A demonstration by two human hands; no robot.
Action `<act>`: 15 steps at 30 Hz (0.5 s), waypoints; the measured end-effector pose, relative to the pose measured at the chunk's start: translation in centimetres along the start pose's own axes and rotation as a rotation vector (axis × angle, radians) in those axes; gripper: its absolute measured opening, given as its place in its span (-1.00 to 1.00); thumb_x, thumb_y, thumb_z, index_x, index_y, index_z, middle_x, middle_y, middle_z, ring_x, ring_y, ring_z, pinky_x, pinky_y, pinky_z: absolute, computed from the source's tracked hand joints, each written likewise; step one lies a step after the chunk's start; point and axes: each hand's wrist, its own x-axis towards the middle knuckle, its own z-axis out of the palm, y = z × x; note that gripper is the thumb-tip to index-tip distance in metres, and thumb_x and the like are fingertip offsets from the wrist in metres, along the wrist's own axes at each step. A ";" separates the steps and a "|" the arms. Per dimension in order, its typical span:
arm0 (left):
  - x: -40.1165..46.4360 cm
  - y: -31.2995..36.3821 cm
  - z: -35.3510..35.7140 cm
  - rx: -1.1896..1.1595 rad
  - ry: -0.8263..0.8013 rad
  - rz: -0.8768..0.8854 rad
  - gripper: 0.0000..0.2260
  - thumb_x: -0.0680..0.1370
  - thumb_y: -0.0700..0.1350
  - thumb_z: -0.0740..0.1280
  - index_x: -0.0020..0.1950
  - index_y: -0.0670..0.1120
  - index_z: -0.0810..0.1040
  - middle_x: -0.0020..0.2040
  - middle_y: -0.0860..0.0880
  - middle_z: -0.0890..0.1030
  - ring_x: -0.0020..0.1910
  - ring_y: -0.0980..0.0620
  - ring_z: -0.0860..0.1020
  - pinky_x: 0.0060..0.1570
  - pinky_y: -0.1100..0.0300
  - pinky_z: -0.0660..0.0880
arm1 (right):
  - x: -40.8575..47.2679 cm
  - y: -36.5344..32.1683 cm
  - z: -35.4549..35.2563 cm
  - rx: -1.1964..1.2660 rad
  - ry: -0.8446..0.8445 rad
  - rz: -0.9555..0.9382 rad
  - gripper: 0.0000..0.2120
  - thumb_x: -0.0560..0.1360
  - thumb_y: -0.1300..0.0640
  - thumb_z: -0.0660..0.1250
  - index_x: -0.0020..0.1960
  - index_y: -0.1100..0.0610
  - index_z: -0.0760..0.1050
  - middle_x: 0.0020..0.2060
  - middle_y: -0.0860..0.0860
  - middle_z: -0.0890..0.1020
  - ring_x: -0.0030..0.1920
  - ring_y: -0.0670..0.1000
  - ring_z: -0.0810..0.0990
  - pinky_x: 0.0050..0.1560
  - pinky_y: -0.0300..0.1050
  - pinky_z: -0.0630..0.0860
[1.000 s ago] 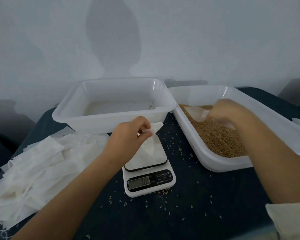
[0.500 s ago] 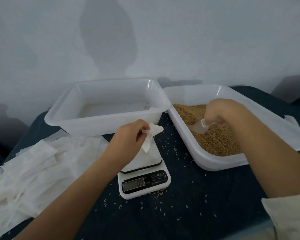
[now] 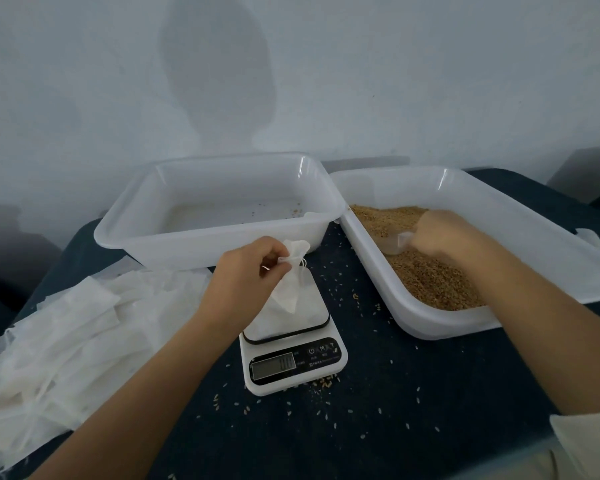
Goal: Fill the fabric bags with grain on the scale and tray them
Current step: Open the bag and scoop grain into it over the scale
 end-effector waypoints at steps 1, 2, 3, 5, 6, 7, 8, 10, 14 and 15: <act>0.0 0.0 0.0 0.004 -0.002 -0.003 -0.93 0.47 -0.16 0.41 -0.10 -0.02 0.57 -0.28 0.25 0.51 -0.24 0.39 0.50 -0.22 0.58 0.35 | 0.0 0.4 -0.1 0.021 0.022 -0.001 -0.56 0.59 -0.09 0.23 0.18 0.28 0.53 0.02 0.14 0.58 0.00 0.12 0.55 0.02 -0.07 0.47; 0.0 -0.1 0.0 0.007 -0.005 -0.005 -0.93 0.47 -0.16 0.41 -0.10 -0.02 0.57 -0.28 0.25 0.51 -0.25 0.38 0.50 -0.22 0.58 0.35 | -0.1 0.7 -0.2 0.047 0.040 0.003 -0.55 0.59 -0.10 0.22 0.21 0.27 0.52 0.04 0.14 0.58 0.01 0.13 0.55 0.03 -0.06 0.47; 0.0 -0.1 0.1 0.008 -0.009 -0.004 -0.93 0.47 -0.15 0.41 -0.10 -0.01 0.56 -0.28 0.25 0.51 -0.25 0.39 0.50 -0.22 0.58 0.35 | -0.1 0.9 -0.3 0.070 0.053 0.009 -0.53 0.59 -0.11 0.21 0.25 0.26 0.50 0.07 0.15 0.57 0.02 0.13 0.55 0.07 -0.03 0.49; -0.1 -0.1 0.2 0.005 -0.017 0.004 -0.89 0.47 -0.15 0.41 -0.13 0.04 0.52 -0.28 0.26 0.51 -0.23 0.41 0.48 -0.21 0.58 0.35 | -0.2 1.2 -0.3 0.095 0.072 0.013 -0.51 0.58 -0.14 0.21 0.29 0.24 0.48 0.14 0.16 0.57 0.07 0.15 0.55 0.15 0.04 0.49; -0.1 0.0 0.2 0.002 -0.020 0.006 -0.87 0.47 -0.15 0.41 -0.14 0.06 0.51 -0.28 0.25 0.51 -0.22 0.42 0.48 -0.21 0.59 0.35 | -0.2 1.3 -0.2 0.104 0.084 0.010 -0.50 0.58 -0.15 0.21 0.30 0.23 0.48 0.15 0.16 0.56 0.08 0.16 0.54 0.16 0.04 0.48; -0.1 0.0 0.2 0.000 -0.022 0.005 -0.86 0.47 -0.15 0.41 -0.15 0.07 0.50 -0.28 0.25 0.51 -0.22 0.43 0.48 -0.21 0.59 0.34 | -0.2 1.3 -0.1 0.112 0.093 0.004 -0.50 0.58 -0.15 0.20 0.30 0.23 0.48 0.15 0.16 0.57 0.09 0.16 0.54 0.16 0.03 0.47; -0.1 0.0 0.2 -0.001 -0.022 0.006 -0.85 0.47 -0.15 0.41 -0.15 0.07 0.50 -0.28 0.25 0.51 -0.21 0.42 0.48 -0.21 0.59 0.34 | -0.2 1.3 -0.1 0.115 0.089 -0.001 -0.50 0.58 -0.15 0.21 0.29 0.23 0.48 0.15 0.16 0.57 0.09 0.16 0.54 0.14 0.02 0.46; -0.2 -0.1 0.2 0.004 -0.022 0.009 -0.85 0.47 -0.16 0.41 -0.15 0.07 0.50 -0.28 0.25 0.52 -0.21 0.42 0.48 -0.22 0.59 0.34 | -0.4 1.4 0.0 0.083 0.035 -0.006 -0.52 0.56 -0.13 0.25 0.26 0.24 0.51 0.14 0.16 0.57 0.09 0.15 0.55 0.13 0.00 0.47; -0.3 -0.3 0.1 0.014 -0.023 0.005 -0.86 0.47 -0.15 0.41 -0.16 0.07 0.50 -0.29 0.24 0.52 -0.22 0.41 0.48 -0.21 0.57 0.35 | -0.4 1.6 0.4 0.070 0.024 0.002 -0.59 0.54 -0.08 0.31 0.16 0.25 0.56 -0.04 0.12 0.59 -0.06 0.11 0.56 -0.01 -0.04 0.49; -0.4 -0.3 0.0 0.017 -0.023 0.001 -0.86 0.47 -0.15 0.41 -0.15 0.07 0.50 -0.28 0.23 0.53 -0.21 0.40 0.48 -0.21 0.57 0.35 | -0.4 1.6 0.4 0.076 0.044 0.000 -0.60 0.55 -0.07 0.30 0.15 0.25 0.56 -0.08 0.12 0.59 -0.09 0.11 0.55 -0.05 -0.06 0.47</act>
